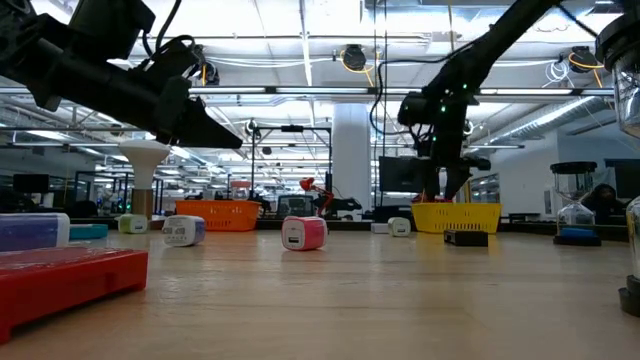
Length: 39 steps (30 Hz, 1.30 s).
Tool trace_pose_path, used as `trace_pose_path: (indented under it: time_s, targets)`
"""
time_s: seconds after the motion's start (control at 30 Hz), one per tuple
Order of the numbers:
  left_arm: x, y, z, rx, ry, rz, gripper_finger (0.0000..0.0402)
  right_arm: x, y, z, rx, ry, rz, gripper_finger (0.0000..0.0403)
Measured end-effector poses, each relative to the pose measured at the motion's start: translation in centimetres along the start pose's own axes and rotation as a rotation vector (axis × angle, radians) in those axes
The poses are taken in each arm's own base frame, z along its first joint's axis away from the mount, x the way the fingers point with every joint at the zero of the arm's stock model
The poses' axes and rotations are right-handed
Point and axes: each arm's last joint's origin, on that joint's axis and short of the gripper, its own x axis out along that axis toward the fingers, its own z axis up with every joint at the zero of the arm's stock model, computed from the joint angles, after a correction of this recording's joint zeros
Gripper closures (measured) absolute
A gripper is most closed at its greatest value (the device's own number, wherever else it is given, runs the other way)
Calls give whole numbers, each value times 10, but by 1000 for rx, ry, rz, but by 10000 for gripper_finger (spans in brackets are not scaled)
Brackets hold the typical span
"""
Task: Pick & Place Office items
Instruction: Put the top red timer into the yellow basket, then put the pink charger adapter into the green basket
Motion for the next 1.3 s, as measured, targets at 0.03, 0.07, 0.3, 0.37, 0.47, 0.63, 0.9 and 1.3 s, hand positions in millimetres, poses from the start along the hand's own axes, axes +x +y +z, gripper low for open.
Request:
trace_pose_path:
  time_s: [0.03,0.07,0.3,0.37,0.47,0.63,0.9,1.3]
  targets:
    - [0,0,0,0,0,0,360,4,0,-1,-6,10,-11,244]
    - [0,0,0,0,0,0,360,9,1,-2,-12,21,-17,244]
    - [0,0,0,0,0,0,360,25,4,-3,-31,41,-26,245]
    - [0,0,0,0,0,0,360,26,4,-4,-32,48,-30,243]
    - [0,0,0,0,0,0,360,26,4,-4,-32,47,-29,241]
    - [0,0,0,0,0,0,360,26,5,-4,-35,47,-27,239]
    - [0,0,0,0,0,0,360,25,6,-6,-41,55,-30,220]
    - [0,0,0,0,0,0,360,16,6,-4,-14,33,-13,209]
